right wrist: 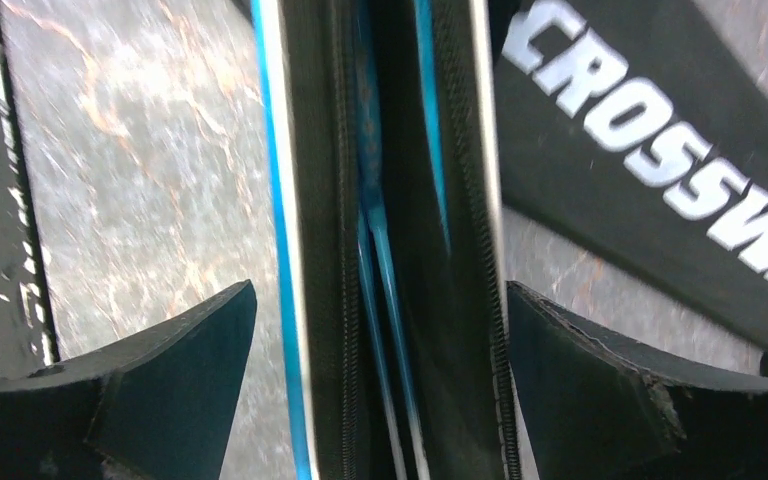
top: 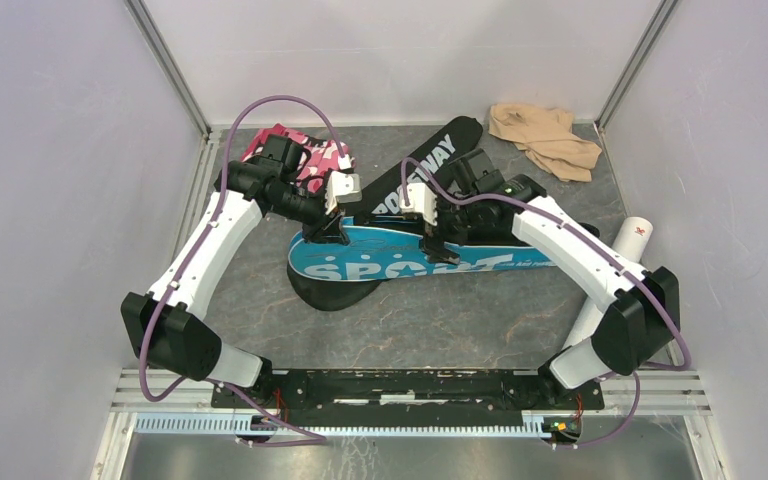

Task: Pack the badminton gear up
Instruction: Adjust the racket bag at the center of the board.

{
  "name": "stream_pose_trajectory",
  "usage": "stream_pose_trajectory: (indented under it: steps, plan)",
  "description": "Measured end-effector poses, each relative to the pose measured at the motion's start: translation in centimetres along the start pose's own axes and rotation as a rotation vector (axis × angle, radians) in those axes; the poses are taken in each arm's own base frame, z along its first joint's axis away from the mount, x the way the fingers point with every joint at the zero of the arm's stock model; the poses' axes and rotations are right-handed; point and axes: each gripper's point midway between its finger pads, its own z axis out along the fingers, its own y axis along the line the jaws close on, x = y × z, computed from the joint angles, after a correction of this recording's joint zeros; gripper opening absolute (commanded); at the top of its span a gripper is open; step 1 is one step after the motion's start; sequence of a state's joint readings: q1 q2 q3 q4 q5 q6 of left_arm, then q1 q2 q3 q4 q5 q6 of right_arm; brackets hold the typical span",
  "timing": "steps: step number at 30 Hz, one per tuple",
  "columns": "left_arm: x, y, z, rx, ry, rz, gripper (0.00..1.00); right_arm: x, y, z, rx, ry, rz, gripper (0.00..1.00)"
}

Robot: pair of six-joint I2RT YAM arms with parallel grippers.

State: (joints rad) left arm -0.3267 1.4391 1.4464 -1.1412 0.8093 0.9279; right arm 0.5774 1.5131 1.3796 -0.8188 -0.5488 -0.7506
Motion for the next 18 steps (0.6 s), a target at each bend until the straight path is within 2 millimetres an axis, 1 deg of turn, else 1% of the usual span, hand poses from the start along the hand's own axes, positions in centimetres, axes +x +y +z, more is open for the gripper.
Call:
stream_pose_trajectory:
  steps: [1,3,6,7,9,10,11,12,13,15,17,18]
  plan:
    - [0.0,0.0,0.0,0.001,-0.001,0.0,0.02,0.8,0.1,0.1,0.005,0.027,0.0,0.91]
    - [0.0,-0.1,0.0,0.003,-0.003,0.0,0.02,2.4,0.0,0.3,0.022,0.082,-0.003,0.77]
    - [0.0,-0.2,0.0,0.007,-0.002,-0.003,0.03,4.1,-0.7,0.0,0.054,0.141,-0.017,0.5]
    - [0.0,-0.2,0.0,0.008,-0.001,-0.005,0.04,4.4,-1.0,-0.2,0.065,0.151,-0.02,0.43]
    - [-0.1,-0.2,0.0,0.009,-0.004,-0.004,0.07,4.8,-1.5,-0.6,0.078,0.156,-0.028,0.24]
    - [-0.2,-0.2,0.0,0.011,-0.006,-0.004,0.11,4.9,-1.7,-0.8,0.081,0.157,-0.031,0.16]
    - [-0.2,-0.2,0.0,0.012,-0.01,-0.002,0.19,5.1,-1.7,-1.0,0.08,0.153,-0.026,0.09]
    - [-0.4,-0.2,0.1,0.015,-0.014,-0.001,0.31,5.2,-1.7,-1.1,0.074,0.148,-0.031,0.03]
    - [-0.5,-0.2,0.1,0.018,-0.018,0.0,0.42,5.3,-1.6,-1.1,0.067,0.143,-0.037,0.0]
    - [-0.6,-0.3,0.1,0.025,-0.025,0.005,0.59,5.3,-1.5,-1.2,0.056,0.131,-0.054,0.0]
    - [-1.3,-0.3,0.0,0.029,-0.043,0.023,0.69,5.5,-1.2,-1.2,0.043,0.128,-0.063,0.0]
    - [-1.9,-0.2,-0.2,0.026,-0.056,0.039,0.72,5.7,-1.0,-1.1,0.035,0.129,-0.063,0.0]
